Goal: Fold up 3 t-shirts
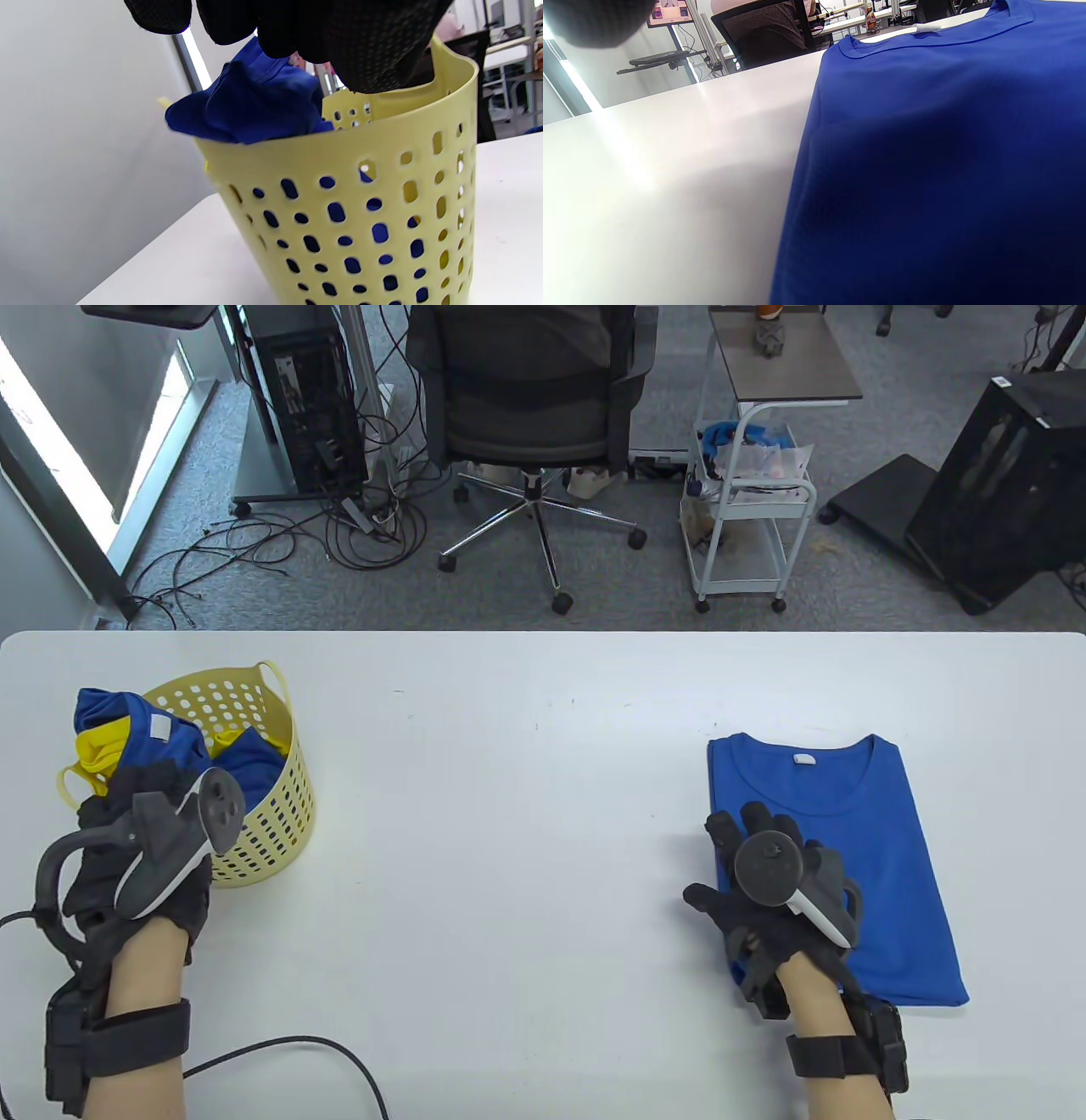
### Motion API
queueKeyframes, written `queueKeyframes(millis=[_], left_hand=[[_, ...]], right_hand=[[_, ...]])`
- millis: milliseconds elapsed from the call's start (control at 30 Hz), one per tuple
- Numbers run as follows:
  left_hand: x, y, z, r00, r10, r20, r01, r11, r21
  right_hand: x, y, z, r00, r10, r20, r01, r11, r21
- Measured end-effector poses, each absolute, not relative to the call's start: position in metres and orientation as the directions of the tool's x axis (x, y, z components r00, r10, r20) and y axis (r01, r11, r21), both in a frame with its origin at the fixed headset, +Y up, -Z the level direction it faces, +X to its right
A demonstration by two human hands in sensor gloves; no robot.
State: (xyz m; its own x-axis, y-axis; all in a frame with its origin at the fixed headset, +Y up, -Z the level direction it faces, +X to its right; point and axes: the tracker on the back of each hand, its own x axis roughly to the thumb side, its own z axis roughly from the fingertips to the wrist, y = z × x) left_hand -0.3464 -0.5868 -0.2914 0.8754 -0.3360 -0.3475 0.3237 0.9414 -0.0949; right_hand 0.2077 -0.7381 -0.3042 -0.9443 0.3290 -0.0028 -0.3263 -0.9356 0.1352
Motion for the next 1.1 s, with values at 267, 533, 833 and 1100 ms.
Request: queueKeyframes(millis=[267, 533, 833, 1100], left_hand=[[-0.361, -0.596, -0.29, 0.859, -0.321, -0.399, 0.324, 0.944, -0.062], [-0.381, -0.599, -0.283, 0.859, -0.269, -0.436, 0.284, 0.958, -0.032], [-0.376, -0.59, -0.28, 0.894, -0.172, -0.414, 0.215, 0.975, 0.059], [-0.353, -0.564, -0.278, 0.918, -0.138, -0.372, 0.223, 0.955, 0.196]], right_hand=[[0.21, -0.742, -0.305, -0.941, 0.337, -0.018, -0.336, -0.93, 0.152], [0.211, -0.742, -0.304, -0.941, 0.336, -0.03, -0.336, -0.927, 0.166], [0.211, -0.743, -0.304, -0.943, 0.33, -0.037, -0.331, -0.928, 0.169], [0.212, -0.743, -0.305, -0.941, 0.336, -0.039, -0.338, -0.927, 0.163]])
